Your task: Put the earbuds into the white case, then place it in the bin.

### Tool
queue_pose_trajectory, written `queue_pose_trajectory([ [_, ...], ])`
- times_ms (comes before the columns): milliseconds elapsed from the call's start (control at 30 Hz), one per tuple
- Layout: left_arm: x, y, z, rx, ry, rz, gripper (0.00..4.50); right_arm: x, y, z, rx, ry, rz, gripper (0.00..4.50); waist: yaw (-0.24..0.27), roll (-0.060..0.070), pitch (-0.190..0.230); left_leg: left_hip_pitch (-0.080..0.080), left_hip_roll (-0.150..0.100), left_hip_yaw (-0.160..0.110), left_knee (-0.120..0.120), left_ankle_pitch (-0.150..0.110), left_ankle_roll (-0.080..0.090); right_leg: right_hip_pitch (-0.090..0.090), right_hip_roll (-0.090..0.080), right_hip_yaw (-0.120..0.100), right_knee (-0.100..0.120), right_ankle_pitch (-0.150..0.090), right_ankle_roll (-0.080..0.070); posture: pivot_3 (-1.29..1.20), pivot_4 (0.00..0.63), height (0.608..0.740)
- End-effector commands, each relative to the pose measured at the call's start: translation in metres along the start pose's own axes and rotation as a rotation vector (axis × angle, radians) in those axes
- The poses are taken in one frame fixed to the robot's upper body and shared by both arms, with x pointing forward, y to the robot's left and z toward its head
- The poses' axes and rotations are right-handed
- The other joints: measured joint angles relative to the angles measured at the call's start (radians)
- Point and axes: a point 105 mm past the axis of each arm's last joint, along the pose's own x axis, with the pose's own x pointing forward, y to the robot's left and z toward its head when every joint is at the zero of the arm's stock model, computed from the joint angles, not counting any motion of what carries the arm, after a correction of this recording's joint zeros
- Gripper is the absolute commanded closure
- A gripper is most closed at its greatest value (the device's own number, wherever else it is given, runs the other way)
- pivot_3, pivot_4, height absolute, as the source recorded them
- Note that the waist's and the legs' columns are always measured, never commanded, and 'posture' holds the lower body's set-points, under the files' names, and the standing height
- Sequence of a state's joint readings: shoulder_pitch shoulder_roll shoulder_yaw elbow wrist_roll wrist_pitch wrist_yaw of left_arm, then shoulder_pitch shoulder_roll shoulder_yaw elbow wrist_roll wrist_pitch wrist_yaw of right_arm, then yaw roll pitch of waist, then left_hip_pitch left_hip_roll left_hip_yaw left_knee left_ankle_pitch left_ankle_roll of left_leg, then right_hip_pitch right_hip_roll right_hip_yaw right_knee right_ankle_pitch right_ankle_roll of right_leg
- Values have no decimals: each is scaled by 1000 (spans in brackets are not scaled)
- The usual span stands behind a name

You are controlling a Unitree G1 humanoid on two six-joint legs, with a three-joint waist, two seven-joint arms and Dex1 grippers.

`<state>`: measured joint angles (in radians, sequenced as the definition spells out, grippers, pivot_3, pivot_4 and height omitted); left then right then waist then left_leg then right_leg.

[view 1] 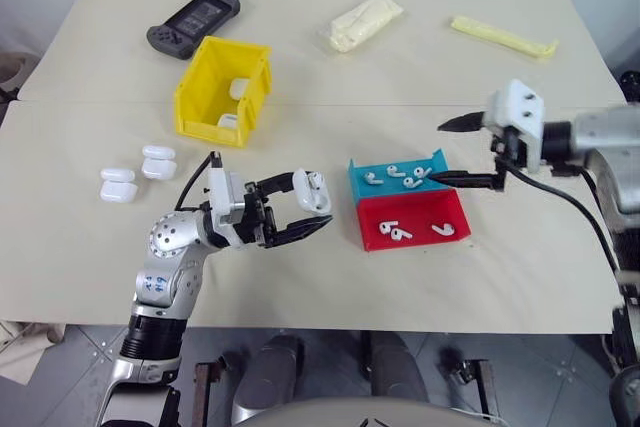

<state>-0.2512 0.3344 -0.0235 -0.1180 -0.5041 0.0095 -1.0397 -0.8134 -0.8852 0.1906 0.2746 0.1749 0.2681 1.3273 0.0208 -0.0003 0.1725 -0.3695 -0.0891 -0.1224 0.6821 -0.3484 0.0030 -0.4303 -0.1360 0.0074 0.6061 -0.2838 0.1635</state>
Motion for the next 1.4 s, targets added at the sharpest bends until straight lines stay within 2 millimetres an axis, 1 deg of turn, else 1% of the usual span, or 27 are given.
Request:
queue_pose_trajectory([
  [33, 6, -7, 7, 36, -29, -9, 1718, 8, -8, -5, -83, 113, 60, 47, 3, 0, 0, 0, 0, -1, 0, 0, 0, 0, 0, -1, 0, 0, 0, 0, 150, 740],
  [133, 7, -6, 7, 40, -40, 23, 1718, 18, -13, -9, -170, 212, 118, 47, 0, 0, 0, 0, 0, -1, 0, 0, 0, 0, 0, -1, 0, 0, 0, 0, 150, 740],
  [267, 6, -7, 6, 46, -42, 44, 1718, 30, -14, -10, -247, 261, 192, 47, -4, 0, 0, 0, 0, 0, 0, 0, 0, -1, 0, -1, 1, 0, 0, 0, 150, 740],
  [400, 6, -8, 6, 53, -40, 58, 1718, 39, -16, -13, -286, 297, 236, 47, -9, 0, 0, 0, 0, -1, 0, 0, 0, -1, 1, -1, 2, 0, 0, 0, 150, 740],
  [467, 5, -8, 7, 57, -40, 67, 1718, 41, -16, -17, -318, 328, 254, 436, -11, 0, 0, 0, 0, -1, 0, 0, 0, -1, 0, -1, 3, 0, 0, 0, 150, 740],
  [533, 4, -8, 7, 60, -39, 72, 1718, 41, -15, -22, -336, 365, 290, 948, -13, 0, 0, 0, 0, -1, 0, 0, 0, -1, 0, -1, 4, 0, 0, 0, 150, 740],
  [600, 4, -8, 7, 60, -38, 76, 1718, 41, -14, -24, -337, 386, 312, 1681, -16, 0, 0, 0, 0, -1, 0, 0, 0, -1, 0, -1, 4, 0, 0, 0, 150, 740],
  [667, 4, -8, 7, 61, -36, 78, 1718, 43, -14, -22, -341, 388, 325, 2289, -22, 0, 0, 0, 0, -1, 0, 0, 0, -1, 0, -1, 4, 0, 0, 0, 150, 740],
  [800, 4, -9, 7, 61, -36, 78, 1718, 49, -13, -21, -351, 396, 340, 2289, -27, 0, 0, 0, 1, -1, 0, 0, -1, -1, 1, -1, 4, 0, 0, 0, 150, 740],
  [1067, 5, -7, 7, 67, -39, 80, 1718, 51, -14, -24, -360, 415, 346, 2289, -26, 0, 0, 0, 1, -1, 0, 0, -1, -1, 2, -1, 5, 0, 0, 0, 150, 740],
  [1167, 5, -7, 7, 68, -40, 79, 1718, 52, -15, -24, -368, 420, 345, 2869, -26, 0, 0, 0, 1, -1, 0, 0, -1, -1, 2, -1, 5, 0, 0, 0, 150, 740],
  [1200, 5, -7, 7, 68, -40, 79, 1718, 53, -15, -23, -372, 418, 338, 3169, -26, 0, 0, 0, 1, -1, 0, 0, -1, -1, 2, -1, 5, 0, 0, 0, 150, 740],
  [1400, 4, -7, 6, 67, -37, 78, 1718, 55, -14, -24, -383, 416, 339, 3169, -26, 0, 0, 1, 2, -1, 0, 0, -1, -1, 2, -1, 5, 0, -1, 0, 150, 740],
])
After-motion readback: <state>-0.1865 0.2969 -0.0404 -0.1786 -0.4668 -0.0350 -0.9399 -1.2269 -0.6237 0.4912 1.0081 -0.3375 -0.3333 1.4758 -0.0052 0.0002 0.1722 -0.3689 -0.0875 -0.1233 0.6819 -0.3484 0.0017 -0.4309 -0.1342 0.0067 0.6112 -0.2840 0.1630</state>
